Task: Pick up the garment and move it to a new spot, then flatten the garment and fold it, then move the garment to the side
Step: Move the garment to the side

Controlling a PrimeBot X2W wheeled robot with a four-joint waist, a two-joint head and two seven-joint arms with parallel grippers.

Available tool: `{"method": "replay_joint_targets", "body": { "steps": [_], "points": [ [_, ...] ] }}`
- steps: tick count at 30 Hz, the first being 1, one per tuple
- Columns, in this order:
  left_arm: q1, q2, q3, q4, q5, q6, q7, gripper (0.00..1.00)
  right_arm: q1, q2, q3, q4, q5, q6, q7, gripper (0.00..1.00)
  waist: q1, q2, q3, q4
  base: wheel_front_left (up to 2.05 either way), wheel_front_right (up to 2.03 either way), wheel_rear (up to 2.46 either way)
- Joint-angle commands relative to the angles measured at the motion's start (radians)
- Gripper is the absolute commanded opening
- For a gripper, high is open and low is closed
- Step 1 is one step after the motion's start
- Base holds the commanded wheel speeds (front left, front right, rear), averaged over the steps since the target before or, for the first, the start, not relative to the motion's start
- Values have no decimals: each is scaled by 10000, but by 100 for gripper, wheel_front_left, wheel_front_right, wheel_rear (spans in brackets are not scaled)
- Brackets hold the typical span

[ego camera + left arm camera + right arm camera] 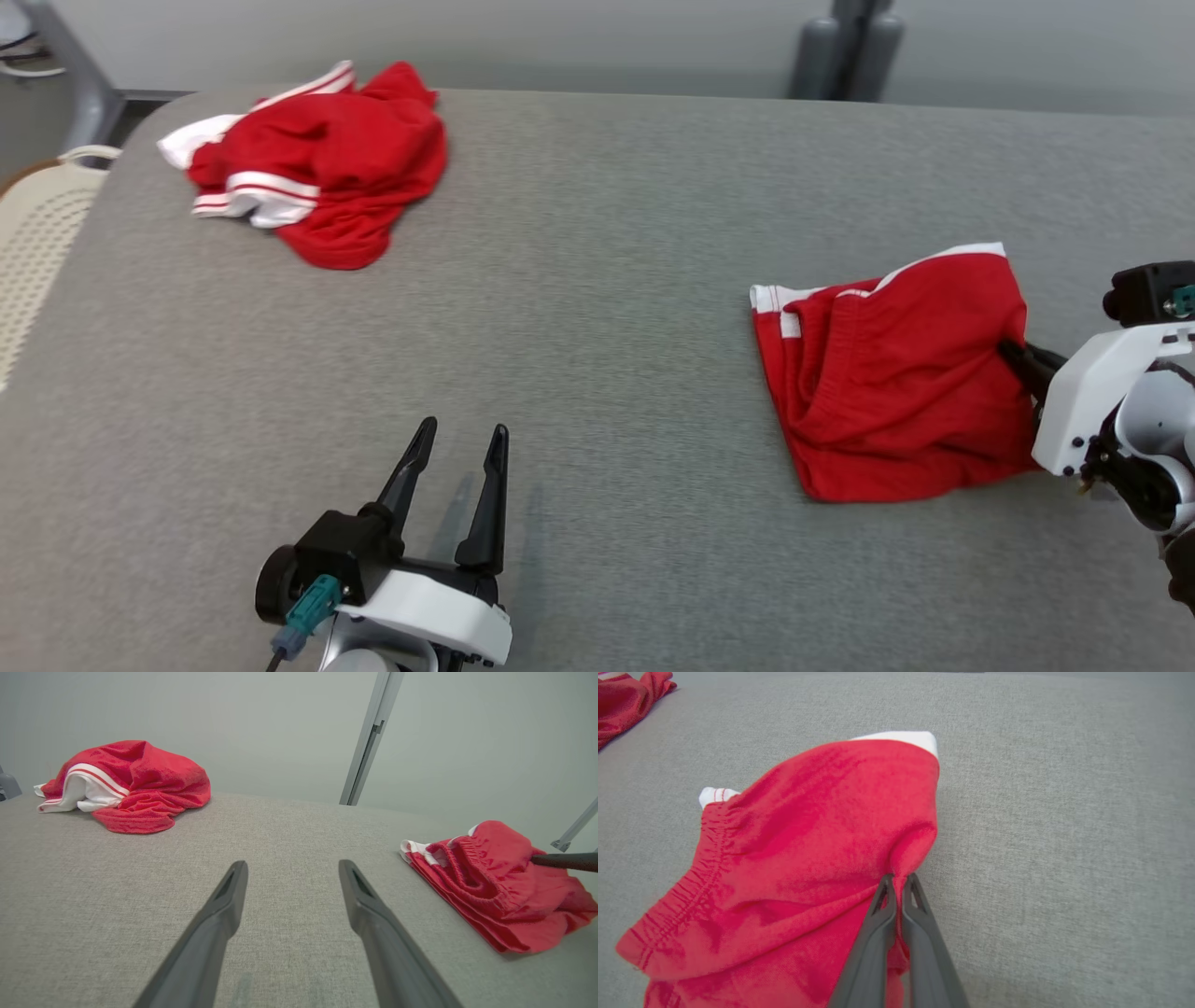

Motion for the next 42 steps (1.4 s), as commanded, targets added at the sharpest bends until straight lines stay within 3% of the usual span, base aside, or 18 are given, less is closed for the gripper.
{"method": "replay_joint_targets", "body": {
  "steps": [1,13,19,29,42],
  "points": [
    [-230,32,-12,-35,106,-48,-13,100,-178,-118,-28,53,-58,2,-168,0,0,0,221,-661,0,0,0],
    [-1059,108,27,106,753,-342,-7,100,-1131,227,75,465,-255,2,-1353,0,0,0,1116,-3546,0,0,0],
    [-1432,203,-106,232,914,-467,-7,100,-1640,480,185,925,-324,2,-1845,0,0,0,1409,-4163,0,0,0],
    [-1672,286,-165,8,1036,-401,-7,100,-2473,536,246,1856,-361,2,-2820,0,0,0,1645,-3854,0,0,0],
    [-1550,385,-279,-758,1118,-208,33,100,-3903,-652,-308,3735,-1257,2,-3391,0,0,0,1954,-2828,0,0,0]
  ]
}}
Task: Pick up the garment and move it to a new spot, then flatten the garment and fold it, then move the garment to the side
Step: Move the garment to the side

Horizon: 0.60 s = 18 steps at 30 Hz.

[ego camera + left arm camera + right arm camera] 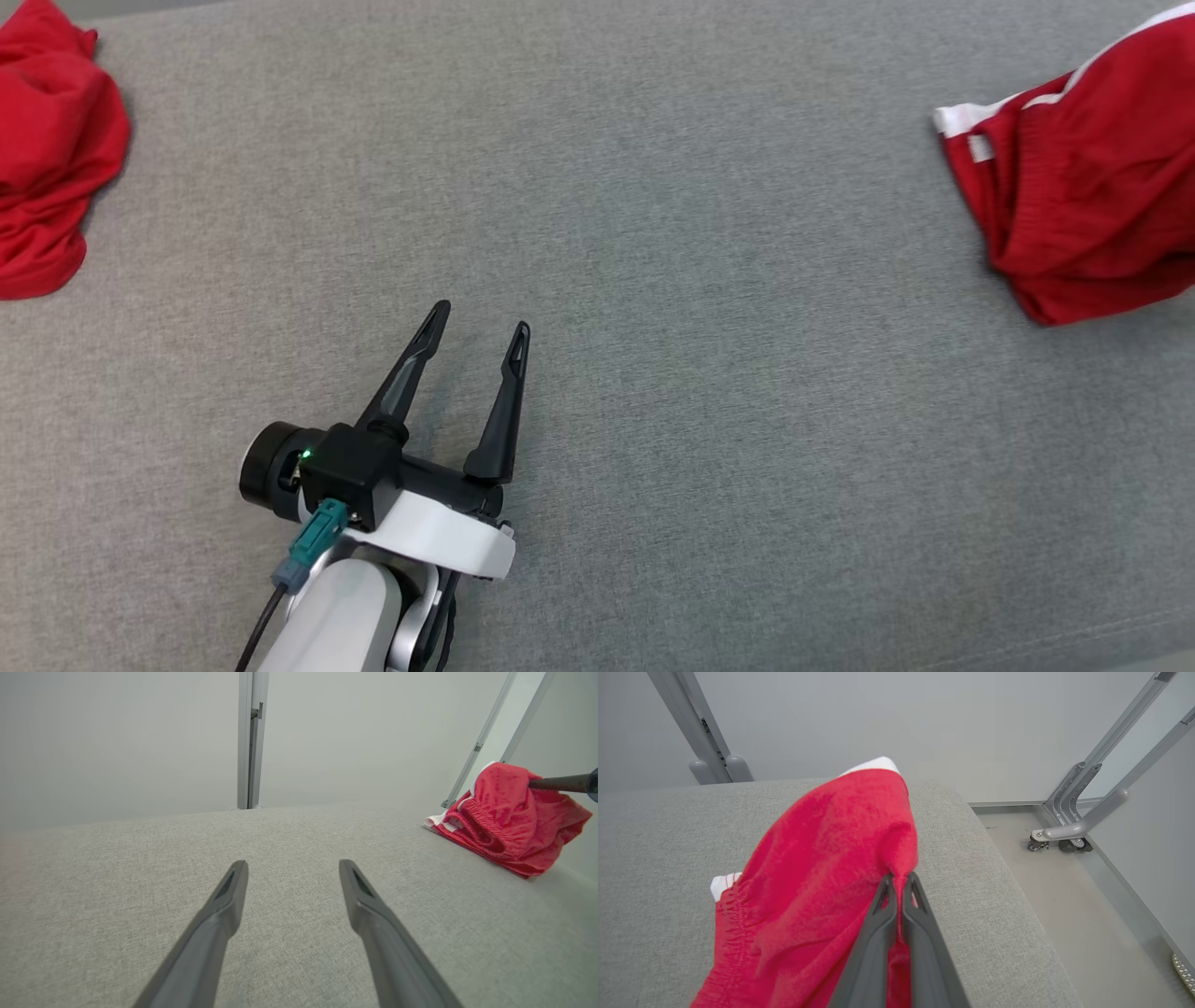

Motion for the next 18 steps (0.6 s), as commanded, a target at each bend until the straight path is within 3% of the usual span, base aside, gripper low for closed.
{"method": "replay_joint_targets", "body": {
  "steps": [1,12,14,15,18],
  "points": [
    [-12,91,25,-84,55,60,17,100,-245,-212,-125,252,-176,2,-146,0,0,0,138,169,0,0,0],
    [-71,223,-41,-316,55,169,112,100,-1156,-799,-750,2072,-1148,2,-1091,0,0,0,418,557,0,0,0],
    [-76,236,-61,-324,43,186,128,100,-1259,-763,-848,2371,-1400,2,-1391,47,0,0,441,595,0,0,0],
    [-76,239,-74,-320,36,194,127,100,-1286,-743,-888,2467,-1538,2,-1576,100,0,0,446,609,0,0,0],
    [-64,240,-94,-298,15,206,131,100,-1307,-709,-991,2646,-1772,2,-1846,100,0,0,445,629,0,0,0]
  ]
}}
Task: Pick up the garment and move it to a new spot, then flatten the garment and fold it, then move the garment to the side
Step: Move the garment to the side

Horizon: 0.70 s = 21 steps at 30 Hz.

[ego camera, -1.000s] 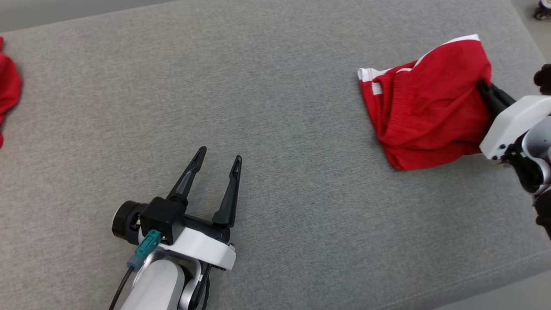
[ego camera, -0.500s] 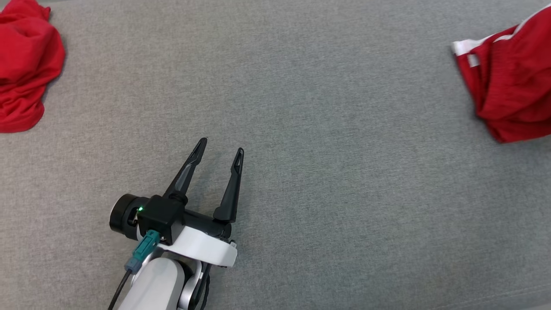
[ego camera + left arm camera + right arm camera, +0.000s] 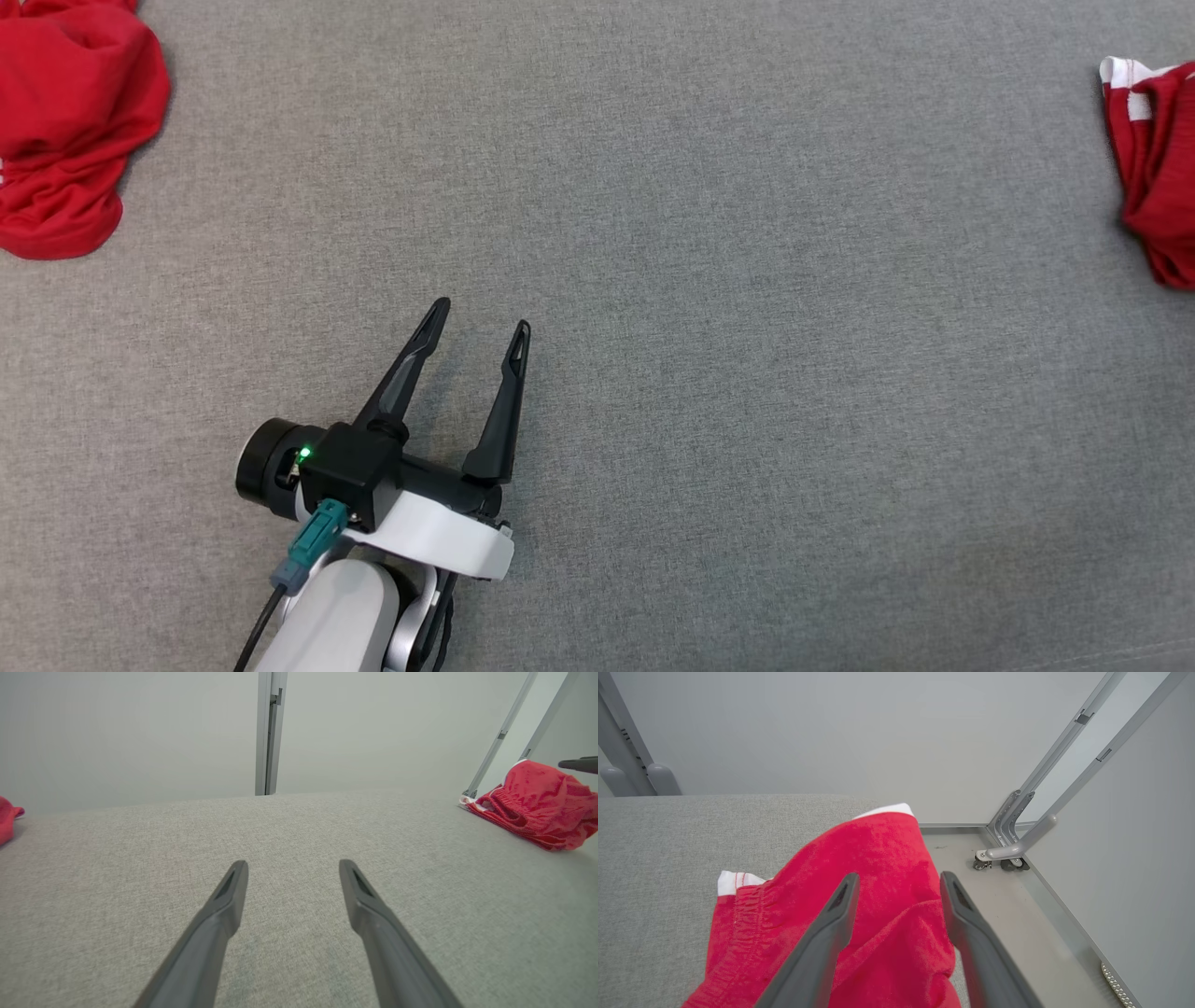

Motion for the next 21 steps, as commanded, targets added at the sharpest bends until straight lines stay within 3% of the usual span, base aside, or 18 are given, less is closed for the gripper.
{"method": "replay_joint_targets", "body": {
  "steps": [1,14,21],
  "points": [
    [-61,55,4,-2,-4,57,7,100,-49,26,-62,61,-91,2,-117,100,0,0,-12,3,0,0,0],
    [127,53,12,202,-246,115,-38,100,246,972,-49,-181,-975,2,-689,100,0,0,-721,-121,0,0,0],
    [432,-56,440,582,-703,241,-137,100,1353,1434,101,-2088,-869,2,-736,100,0,0,-2036,172,0,0,0]
  ]
}}
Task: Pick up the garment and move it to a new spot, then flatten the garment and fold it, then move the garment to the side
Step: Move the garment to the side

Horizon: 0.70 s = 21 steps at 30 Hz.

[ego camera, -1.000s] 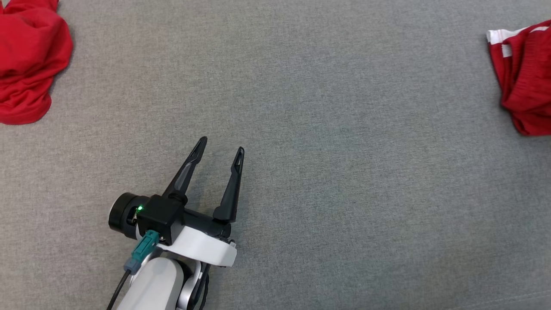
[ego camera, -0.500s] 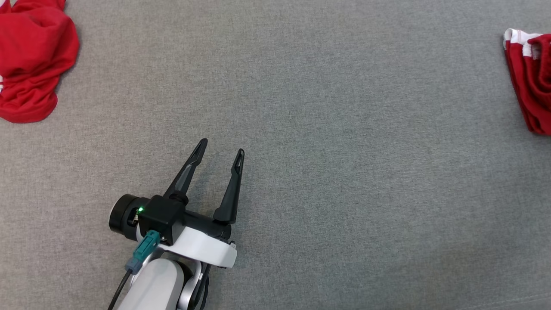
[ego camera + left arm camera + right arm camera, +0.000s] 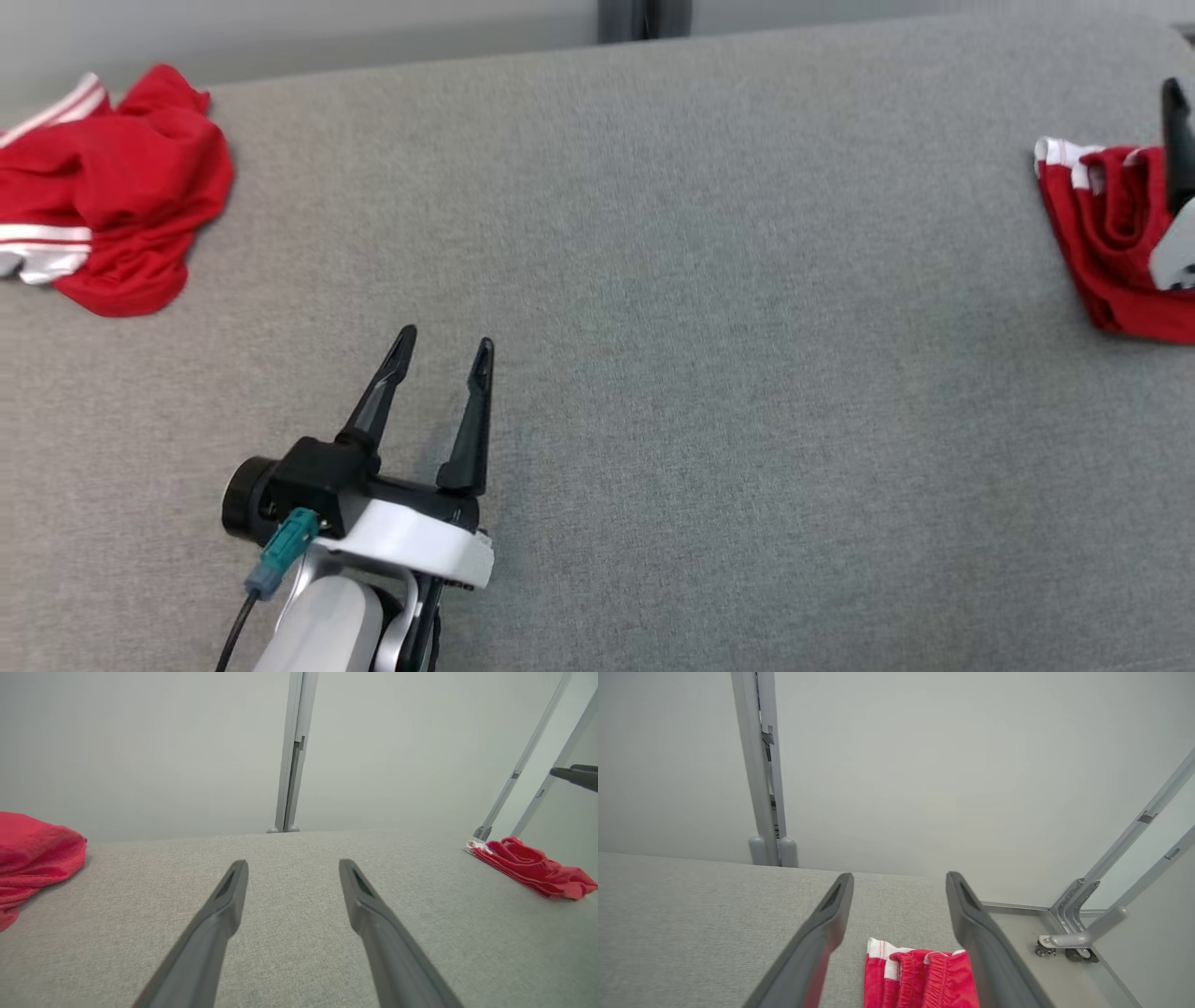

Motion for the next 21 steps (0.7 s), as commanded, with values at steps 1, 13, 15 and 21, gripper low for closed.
{"method": "replay_joint_targets", "body": {
  "steps": [1,13,15,21],
  "points": [
    [200,23,113,92,-89,79,-67,100,419,71,16,-330,44,2,-43,100,0,-1,-558,179,0,0,0],
    [1277,-141,974,441,-466,272,-82,100,4049,1301,-860,-4236,39,2,-46,100,0,-1,-2237,750,0,0,0],
    [1511,-154,1110,434,-461,282,-82,100,4759,1564,-1279,-4936,-357,2,-43,100,0,-1,-2362,807,0,0,0],
    [1994,-201,1351,465,-364,236,-71,100,6390,2527,-2172,-6480,-1403,2,-35,100,0,-1,-2624,936,0,0,0]
  ]
}}
